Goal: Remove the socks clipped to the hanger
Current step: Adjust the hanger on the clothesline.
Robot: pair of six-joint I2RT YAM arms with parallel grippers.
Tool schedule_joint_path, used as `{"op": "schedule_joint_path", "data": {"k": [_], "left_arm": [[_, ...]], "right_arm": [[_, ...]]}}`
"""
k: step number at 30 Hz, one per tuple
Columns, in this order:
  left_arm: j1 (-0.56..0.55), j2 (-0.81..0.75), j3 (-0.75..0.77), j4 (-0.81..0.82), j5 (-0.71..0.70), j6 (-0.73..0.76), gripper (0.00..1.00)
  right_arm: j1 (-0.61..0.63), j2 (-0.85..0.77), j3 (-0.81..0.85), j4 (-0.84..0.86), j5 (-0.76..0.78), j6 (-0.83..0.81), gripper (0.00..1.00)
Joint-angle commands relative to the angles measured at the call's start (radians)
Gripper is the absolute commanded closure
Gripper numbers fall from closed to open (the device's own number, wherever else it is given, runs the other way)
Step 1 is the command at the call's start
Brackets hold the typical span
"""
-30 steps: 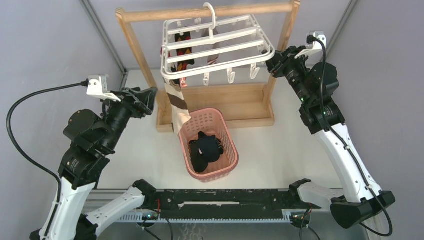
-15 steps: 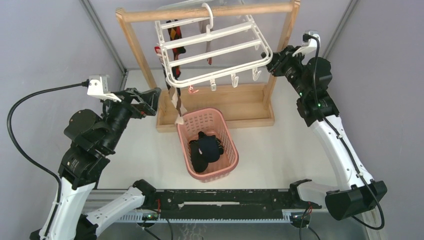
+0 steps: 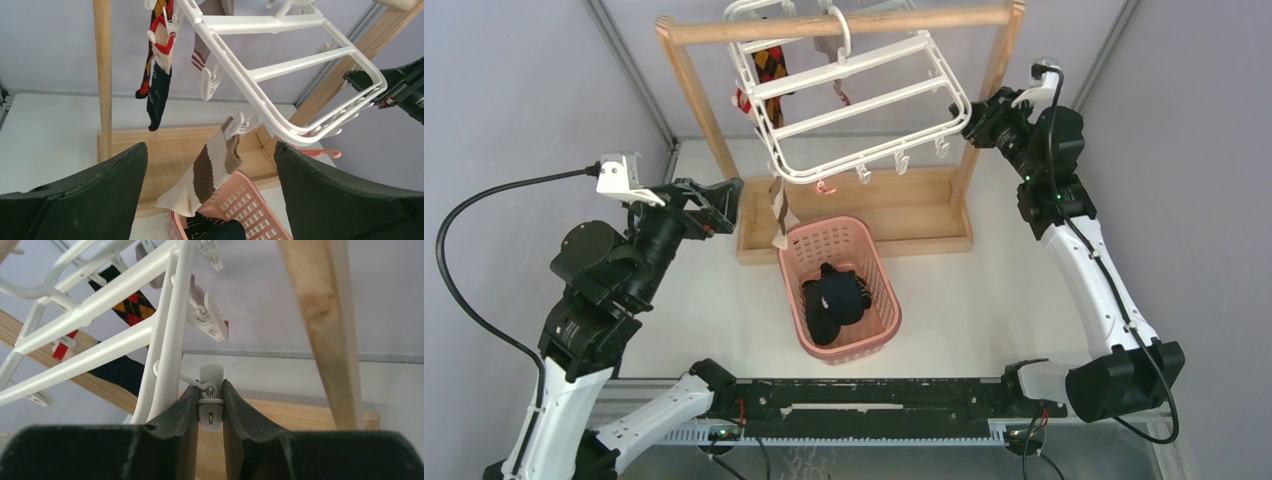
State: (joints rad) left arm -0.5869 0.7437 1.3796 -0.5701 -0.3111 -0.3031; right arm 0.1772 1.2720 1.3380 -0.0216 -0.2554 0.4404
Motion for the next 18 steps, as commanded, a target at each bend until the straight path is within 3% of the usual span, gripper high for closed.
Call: {"op": "schedule_joint_path", "data": {"k": [1, 18], "left_arm": [[-0.003, -0.012, 0.009, 0.014, -0.014, 0.018, 0.0], [-0.004, -0.009, 0.025, -0.006, -0.029, 0.027, 0.0]], "right_arm": [[-0.056, 0.008, 0.001, 0.06, -0.005, 0.046, 0.72], [-0.168, 0.038, 0.0, 0.143, -0.076, 0.152, 0.64]]}}
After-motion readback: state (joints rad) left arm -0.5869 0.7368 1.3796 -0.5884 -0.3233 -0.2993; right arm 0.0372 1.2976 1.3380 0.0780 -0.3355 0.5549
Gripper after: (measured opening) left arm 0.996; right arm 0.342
